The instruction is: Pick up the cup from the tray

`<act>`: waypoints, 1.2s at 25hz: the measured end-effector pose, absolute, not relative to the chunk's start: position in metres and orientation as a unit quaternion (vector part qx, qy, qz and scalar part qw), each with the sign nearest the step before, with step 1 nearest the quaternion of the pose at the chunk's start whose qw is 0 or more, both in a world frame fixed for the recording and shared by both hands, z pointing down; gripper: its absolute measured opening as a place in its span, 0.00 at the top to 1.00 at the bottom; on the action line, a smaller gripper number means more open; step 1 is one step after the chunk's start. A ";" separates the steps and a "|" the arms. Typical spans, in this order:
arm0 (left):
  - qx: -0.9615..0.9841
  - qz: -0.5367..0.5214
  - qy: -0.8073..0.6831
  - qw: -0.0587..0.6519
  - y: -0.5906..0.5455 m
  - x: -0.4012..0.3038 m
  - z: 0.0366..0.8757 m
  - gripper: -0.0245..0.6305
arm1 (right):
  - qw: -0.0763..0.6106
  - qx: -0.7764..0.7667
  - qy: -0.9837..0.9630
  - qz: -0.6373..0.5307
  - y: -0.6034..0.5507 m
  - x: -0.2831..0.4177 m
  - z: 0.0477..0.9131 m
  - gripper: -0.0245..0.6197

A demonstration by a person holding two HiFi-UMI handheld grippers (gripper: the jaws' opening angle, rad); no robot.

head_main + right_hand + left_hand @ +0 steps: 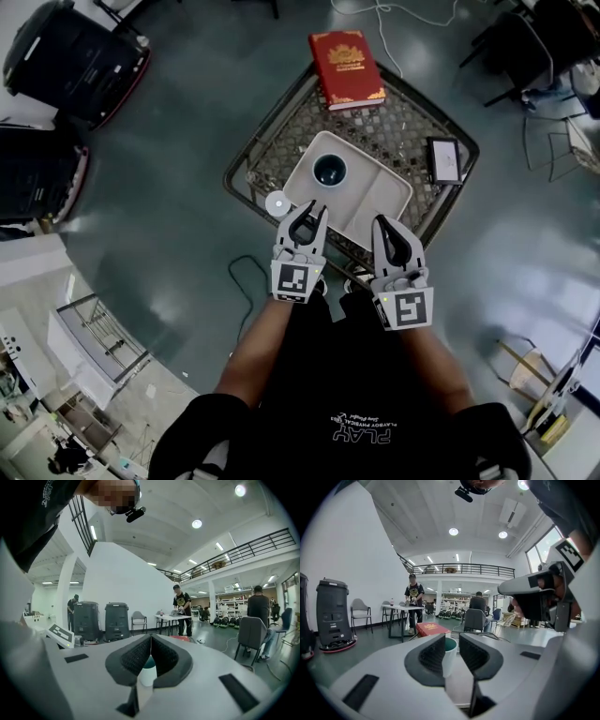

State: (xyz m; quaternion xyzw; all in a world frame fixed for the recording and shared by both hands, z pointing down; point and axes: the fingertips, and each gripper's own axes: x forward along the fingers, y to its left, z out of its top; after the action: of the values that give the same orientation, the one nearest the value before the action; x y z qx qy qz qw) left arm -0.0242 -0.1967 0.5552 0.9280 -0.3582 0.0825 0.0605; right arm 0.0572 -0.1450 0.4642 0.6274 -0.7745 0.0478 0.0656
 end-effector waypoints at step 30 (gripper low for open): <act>0.913 0.147 -0.372 0.087 -0.267 0.025 0.654 0.38 | 0.056 0.636 -0.767 0.070 -0.146 0.086 0.477 0.95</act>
State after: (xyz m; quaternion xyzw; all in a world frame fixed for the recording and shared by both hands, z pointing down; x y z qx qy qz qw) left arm 0.0252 -0.2666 0.6543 0.9125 -0.3718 0.1468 0.0865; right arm 0.0858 -0.1465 0.4771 0.6358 -0.7666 0.0703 0.0561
